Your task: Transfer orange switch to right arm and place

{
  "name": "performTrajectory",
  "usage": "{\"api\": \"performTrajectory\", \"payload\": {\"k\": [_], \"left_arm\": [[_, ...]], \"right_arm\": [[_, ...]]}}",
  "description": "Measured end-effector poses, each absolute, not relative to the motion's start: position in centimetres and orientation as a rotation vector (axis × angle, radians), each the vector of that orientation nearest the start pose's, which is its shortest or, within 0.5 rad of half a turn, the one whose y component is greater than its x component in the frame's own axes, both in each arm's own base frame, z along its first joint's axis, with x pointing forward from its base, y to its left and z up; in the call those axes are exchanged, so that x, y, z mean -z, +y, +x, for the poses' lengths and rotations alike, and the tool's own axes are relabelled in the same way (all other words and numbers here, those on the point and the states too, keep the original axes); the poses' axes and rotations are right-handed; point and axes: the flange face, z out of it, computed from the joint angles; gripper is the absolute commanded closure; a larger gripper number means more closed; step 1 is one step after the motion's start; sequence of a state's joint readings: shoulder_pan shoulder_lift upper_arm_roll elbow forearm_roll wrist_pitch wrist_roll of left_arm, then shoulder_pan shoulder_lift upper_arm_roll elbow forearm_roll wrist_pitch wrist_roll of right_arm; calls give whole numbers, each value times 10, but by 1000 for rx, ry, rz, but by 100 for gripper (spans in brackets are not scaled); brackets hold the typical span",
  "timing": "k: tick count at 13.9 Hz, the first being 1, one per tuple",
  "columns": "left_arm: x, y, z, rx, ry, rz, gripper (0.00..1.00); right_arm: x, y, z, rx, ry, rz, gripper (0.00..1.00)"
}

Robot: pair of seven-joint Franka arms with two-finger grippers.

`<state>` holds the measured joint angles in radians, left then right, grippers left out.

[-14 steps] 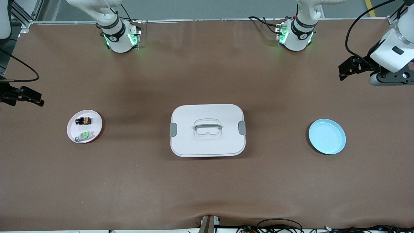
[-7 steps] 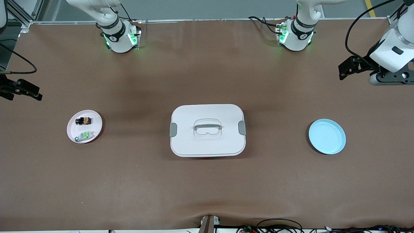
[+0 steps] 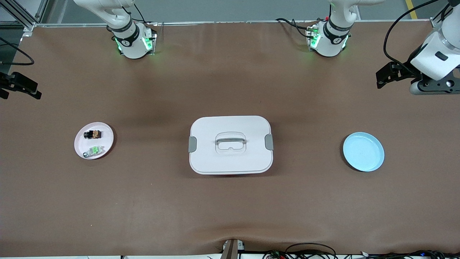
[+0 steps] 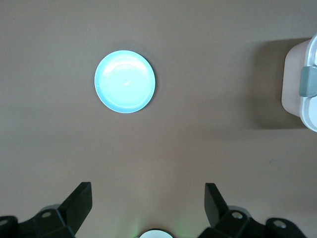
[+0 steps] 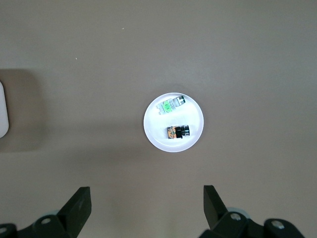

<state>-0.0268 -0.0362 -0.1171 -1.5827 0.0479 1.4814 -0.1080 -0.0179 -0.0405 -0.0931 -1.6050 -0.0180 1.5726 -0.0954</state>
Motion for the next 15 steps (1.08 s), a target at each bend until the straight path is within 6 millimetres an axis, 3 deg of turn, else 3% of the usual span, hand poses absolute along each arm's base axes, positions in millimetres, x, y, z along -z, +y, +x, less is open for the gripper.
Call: {"api": "performTrajectory", "payload": {"k": [15], "left_arm": [[-639,-72,529,-63,54,-3083,0]], "right_arm": [[-639,-61,533,31,20,-3154,0]]}}
